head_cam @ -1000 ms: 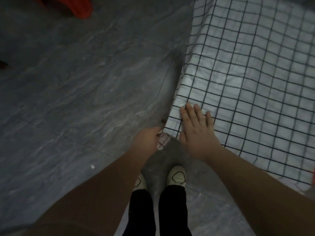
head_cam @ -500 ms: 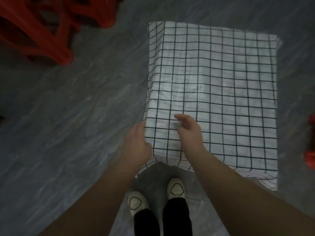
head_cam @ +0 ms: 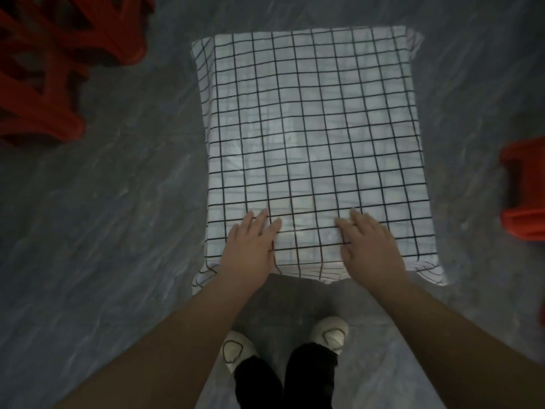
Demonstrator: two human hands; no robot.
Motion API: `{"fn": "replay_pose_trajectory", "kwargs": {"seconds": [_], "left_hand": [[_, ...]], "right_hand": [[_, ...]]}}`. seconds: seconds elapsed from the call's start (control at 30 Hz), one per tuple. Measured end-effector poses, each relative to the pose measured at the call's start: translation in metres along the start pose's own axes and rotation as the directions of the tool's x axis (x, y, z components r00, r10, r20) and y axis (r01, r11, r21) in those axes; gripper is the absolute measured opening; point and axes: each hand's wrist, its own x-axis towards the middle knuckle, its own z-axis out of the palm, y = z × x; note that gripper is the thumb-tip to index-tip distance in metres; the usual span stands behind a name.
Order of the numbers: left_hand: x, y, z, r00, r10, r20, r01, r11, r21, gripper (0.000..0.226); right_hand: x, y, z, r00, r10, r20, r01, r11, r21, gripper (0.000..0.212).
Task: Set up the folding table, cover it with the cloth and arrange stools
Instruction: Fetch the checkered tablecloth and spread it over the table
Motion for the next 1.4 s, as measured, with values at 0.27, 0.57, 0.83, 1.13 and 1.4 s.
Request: {"fn": "replay_pose_trajectory", "kwargs": {"seconds": [0.27,0.57,0.83,1.13,1.4], "left_hand": [[0.011,0.012,-0.032,0.997,-0.074,0.036,0.075,0.997,-0.035,0.047],[0.075,0.049,-0.068,0.994,-0.006,-0.109,-0.005,0.995,-0.101,0.042],[0.116,0.024,-0.067,0.997,0.066,-0.049,-0.067,0.998,-0.013,0.039],[0.11,-0.031,-0.085,0.997,-0.07,0.024,0.072,0.994,-0.086,0.039],[0.17,-0.021,-0.124,0.995,-0.052,-0.081,0.037,0.985,-0.17,0.037]], "right_hand": [[0.004,0.039,-0.03,0.99,0.14,0.0,-0.14,0.989,0.042,0.052],[0.065,-0.011,-0.063,0.988,-0.118,-0.099,0.126,0.989,0.079,0.051],[0.113,-0.006,-0.063,0.978,-0.197,0.066,0.201,0.977,-0.07,0.055],[0.118,0.049,-0.103,0.97,0.221,0.104,-0.221,0.975,-0.013,0.044],[0.186,0.001,-0.115,0.999,0.003,-0.053,0.0,0.998,0.07,0.042]]}}
